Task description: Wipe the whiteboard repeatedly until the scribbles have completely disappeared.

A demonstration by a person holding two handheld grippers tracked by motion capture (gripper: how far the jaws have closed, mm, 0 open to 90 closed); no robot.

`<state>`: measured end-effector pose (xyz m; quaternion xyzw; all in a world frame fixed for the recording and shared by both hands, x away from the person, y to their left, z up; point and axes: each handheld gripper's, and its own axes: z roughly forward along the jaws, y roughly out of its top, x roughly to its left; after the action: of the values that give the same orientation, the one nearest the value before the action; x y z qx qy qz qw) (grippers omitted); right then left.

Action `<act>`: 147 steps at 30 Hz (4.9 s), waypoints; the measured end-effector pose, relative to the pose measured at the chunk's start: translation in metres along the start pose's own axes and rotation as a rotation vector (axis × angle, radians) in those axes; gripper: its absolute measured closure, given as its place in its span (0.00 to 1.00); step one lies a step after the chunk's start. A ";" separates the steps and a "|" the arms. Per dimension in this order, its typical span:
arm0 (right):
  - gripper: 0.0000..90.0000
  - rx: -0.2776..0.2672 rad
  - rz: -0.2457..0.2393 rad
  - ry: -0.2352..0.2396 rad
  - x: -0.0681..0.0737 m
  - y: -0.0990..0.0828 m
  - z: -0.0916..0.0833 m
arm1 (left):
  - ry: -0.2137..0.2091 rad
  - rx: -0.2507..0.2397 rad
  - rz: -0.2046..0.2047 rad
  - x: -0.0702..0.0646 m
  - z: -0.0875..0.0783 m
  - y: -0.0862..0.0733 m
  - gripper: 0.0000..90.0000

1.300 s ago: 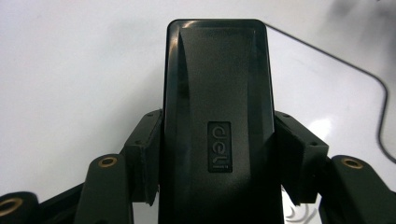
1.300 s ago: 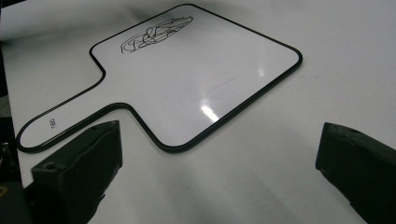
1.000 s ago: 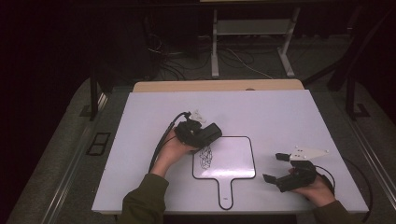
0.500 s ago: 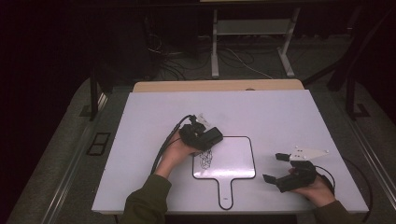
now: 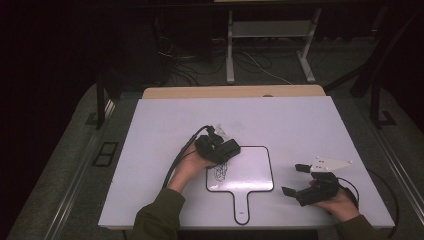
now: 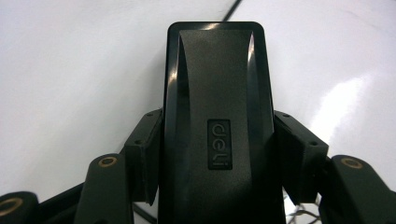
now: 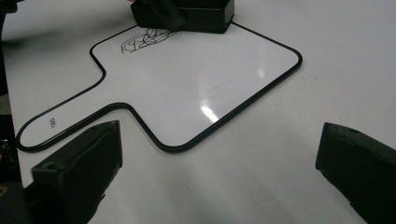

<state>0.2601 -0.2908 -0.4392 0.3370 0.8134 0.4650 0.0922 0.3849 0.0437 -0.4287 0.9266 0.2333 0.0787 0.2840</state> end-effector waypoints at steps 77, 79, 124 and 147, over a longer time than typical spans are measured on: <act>0.00 0.005 -0.005 0.001 -0.001 0.000 0.001 | 0.061 0.013 -0.056 0.015 -0.008 -0.010 0.43; 0.00 0.005 -0.005 0.002 -0.001 0.000 0.001 | 0.037 0.007 -0.034 0.008 -0.004 -0.005 0.43; 0.00 0.003 -0.004 -0.001 0.000 0.000 0.000 | 0.057 0.013 -0.055 0.009 -0.006 -0.008 0.43; 0.00 0.004 -0.001 -0.003 0.000 0.000 -0.001 | 0.090 0.015 -0.060 0.013 -0.006 -0.008 0.43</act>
<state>0.2601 -0.2914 -0.4389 0.3373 0.8146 0.4628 0.0928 0.3913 0.0587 -0.4279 0.9168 0.2741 0.1101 0.2686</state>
